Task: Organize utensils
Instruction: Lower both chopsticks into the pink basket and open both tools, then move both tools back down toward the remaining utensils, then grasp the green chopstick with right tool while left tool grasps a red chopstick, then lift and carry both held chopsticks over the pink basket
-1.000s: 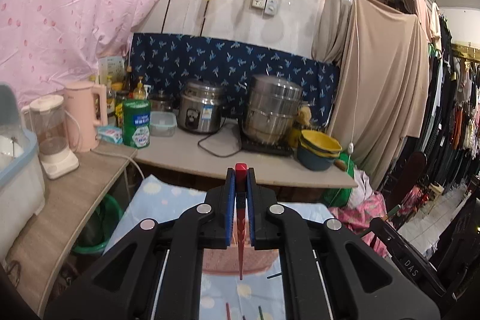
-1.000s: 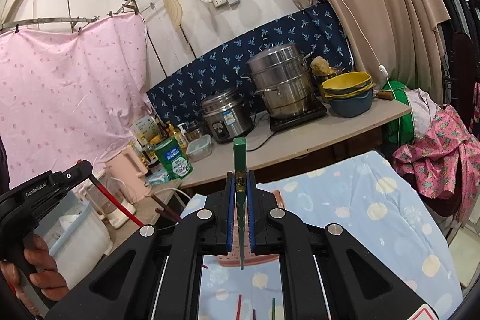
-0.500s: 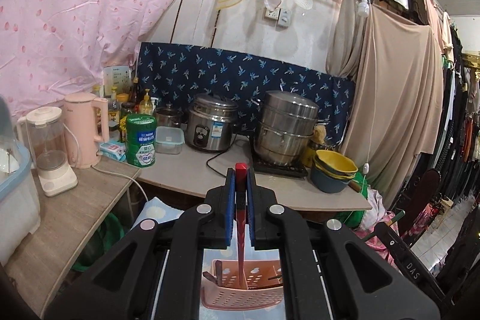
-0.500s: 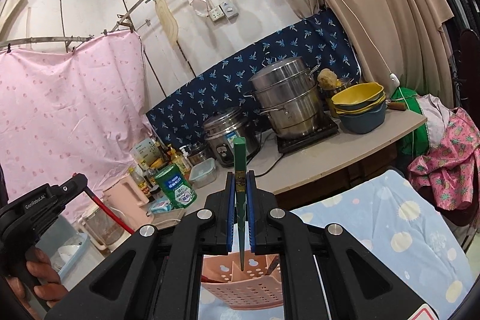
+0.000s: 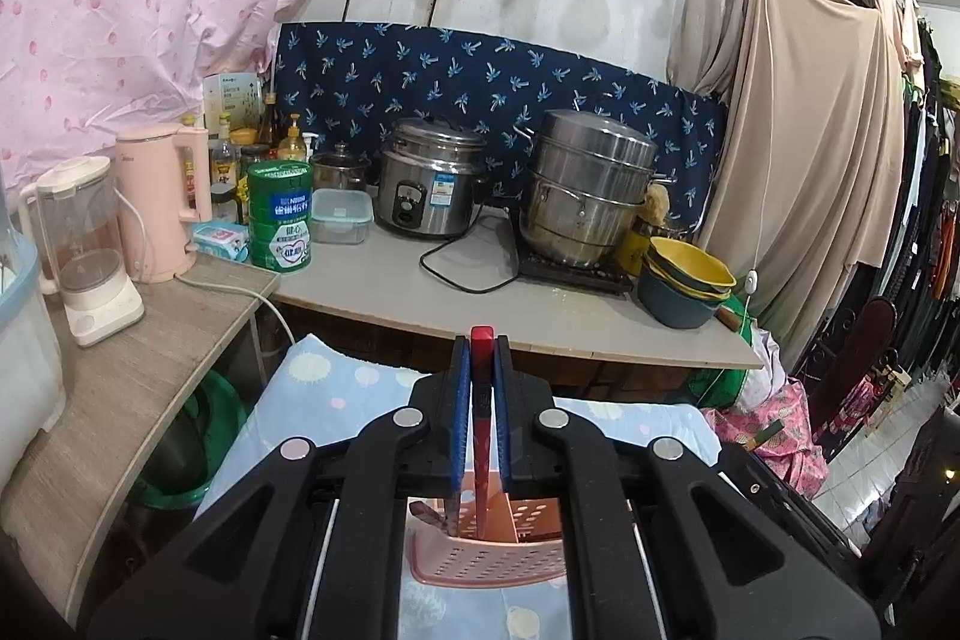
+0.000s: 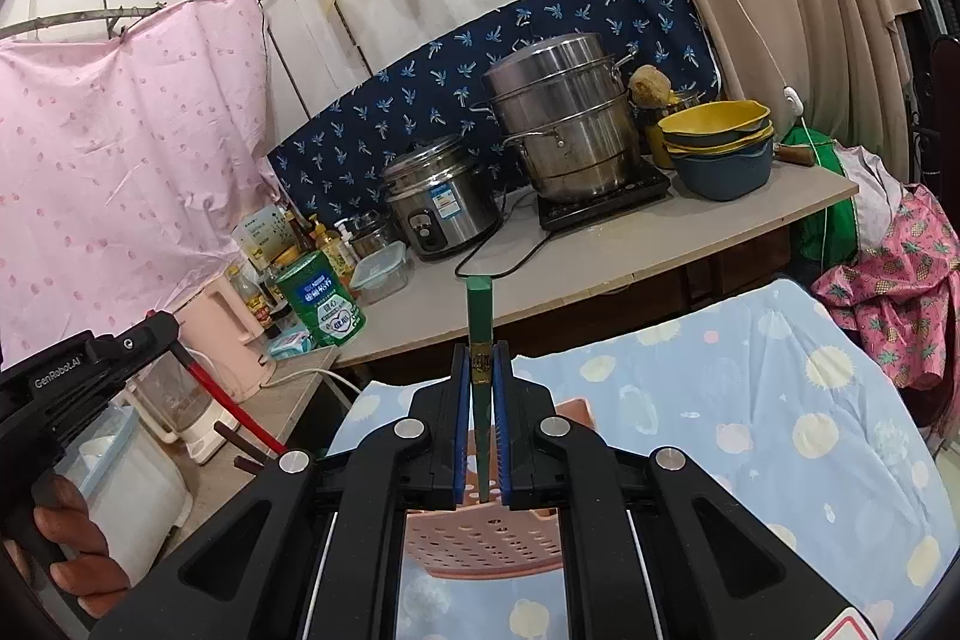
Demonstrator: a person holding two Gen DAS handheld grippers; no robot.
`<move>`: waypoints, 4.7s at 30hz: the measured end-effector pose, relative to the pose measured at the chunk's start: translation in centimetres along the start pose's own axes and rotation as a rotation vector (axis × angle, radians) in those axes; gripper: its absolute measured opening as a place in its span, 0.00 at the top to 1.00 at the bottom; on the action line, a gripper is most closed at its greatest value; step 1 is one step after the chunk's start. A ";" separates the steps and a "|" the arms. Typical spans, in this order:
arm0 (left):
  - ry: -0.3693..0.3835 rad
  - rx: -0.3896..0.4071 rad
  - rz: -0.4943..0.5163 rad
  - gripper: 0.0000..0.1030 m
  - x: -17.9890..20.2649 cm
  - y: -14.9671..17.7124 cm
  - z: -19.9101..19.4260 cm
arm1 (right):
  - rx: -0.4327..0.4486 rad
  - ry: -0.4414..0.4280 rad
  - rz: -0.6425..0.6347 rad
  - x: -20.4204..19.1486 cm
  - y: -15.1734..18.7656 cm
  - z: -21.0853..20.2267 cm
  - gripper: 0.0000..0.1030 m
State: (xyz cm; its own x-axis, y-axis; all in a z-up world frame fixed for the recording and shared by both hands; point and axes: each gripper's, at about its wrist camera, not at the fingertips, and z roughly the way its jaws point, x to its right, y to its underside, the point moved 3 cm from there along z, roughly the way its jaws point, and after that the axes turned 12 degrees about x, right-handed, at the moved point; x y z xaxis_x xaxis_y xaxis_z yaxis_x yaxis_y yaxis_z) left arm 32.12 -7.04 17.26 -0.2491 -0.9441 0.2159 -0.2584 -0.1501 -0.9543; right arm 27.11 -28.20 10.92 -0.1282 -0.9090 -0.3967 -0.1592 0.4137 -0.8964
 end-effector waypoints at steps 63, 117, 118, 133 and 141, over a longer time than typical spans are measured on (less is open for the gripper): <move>-0.029 -0.530 0.076 0.74 -1.9 26.4 -13.5 | -0.552 0.087 -0.187 3.0 25.8 -18.1 0.80; 0.041 -0.653 0.162 0.65 1.0 31.6 -15.9 | -0.562 0.129 -0.149 5.0 26.5 -19.9 0.93; 0.042 -0.653 0.163 0.65 1.0 31.6 -15.9 | -0.562 0.129 -0.150 5.0 26.5 -19.9 0.93; 0.036 -0.652 0.138 0.93 0.3 31.2 -16.3 | -0.556 0.123 -0.155 4.7 26.3 -20.3 0.93; 0.014 -0.587 0.123 0.93 -0.2 28.2 -16.5 | -0.496 0.117 -0.175 4.2 24.1 -20.9 0.93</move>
State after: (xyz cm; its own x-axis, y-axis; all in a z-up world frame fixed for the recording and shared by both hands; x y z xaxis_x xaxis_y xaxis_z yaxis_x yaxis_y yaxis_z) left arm 9.43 -6.25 -6.32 -0.3214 -0.9396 0.1175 -0.6981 0.1513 -0.6998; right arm 2.27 -20.94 -8.23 -0.1617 -0.9664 -0.2000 -0.6272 0.2571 -0.7352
